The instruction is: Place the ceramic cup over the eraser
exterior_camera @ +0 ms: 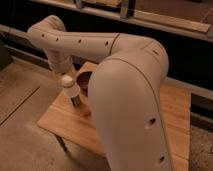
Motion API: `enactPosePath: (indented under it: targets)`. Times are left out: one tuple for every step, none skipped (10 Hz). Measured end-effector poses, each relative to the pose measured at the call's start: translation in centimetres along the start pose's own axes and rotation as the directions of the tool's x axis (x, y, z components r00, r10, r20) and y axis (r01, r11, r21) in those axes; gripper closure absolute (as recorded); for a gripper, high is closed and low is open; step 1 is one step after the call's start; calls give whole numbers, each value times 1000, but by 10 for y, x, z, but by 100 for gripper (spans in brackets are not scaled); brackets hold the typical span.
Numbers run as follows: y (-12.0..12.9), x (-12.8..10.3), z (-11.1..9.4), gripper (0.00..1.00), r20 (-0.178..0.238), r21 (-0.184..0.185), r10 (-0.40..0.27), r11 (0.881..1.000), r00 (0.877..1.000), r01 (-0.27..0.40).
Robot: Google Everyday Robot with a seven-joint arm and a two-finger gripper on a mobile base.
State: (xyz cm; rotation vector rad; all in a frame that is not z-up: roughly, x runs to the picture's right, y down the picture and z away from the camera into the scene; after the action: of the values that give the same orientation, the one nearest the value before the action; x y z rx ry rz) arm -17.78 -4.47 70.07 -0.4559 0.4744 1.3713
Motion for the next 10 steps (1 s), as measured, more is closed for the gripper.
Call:
enactPosePath:
  targets:
    - [-2, 1, 1, 100, -3, 3, 3, 1000, 1000, -3]
    - [-3, 2, 3, 100, -8, 6, 4, 1000, 1000, -4]
    - [-3, 3, 6, 100, -14, 8, 3, 1000, 1000, -3]
    - [-1, 4, 10, 100, -21, 8, 1, 1000, 1000, -1]
    - [0, 4, 16, 100, -28, 9, -3, 1000, 1000, 4]
    - [0, 3, 19, 100, -26, 5, -8, 1000, 1000, 8]
    - [1, -1, 21, 100, -9, -4, -14, 1000, 1000, 14]
    - [-2, -6, 22, 100, 18, -8, -23, 1000, 1000, 23]
    - [-4, -11, 22, 100, 46, -13, -34, 999, 998, 35]
    - [-5, -14, 21, 100, 68, -18, -43, 999, 997, 44]
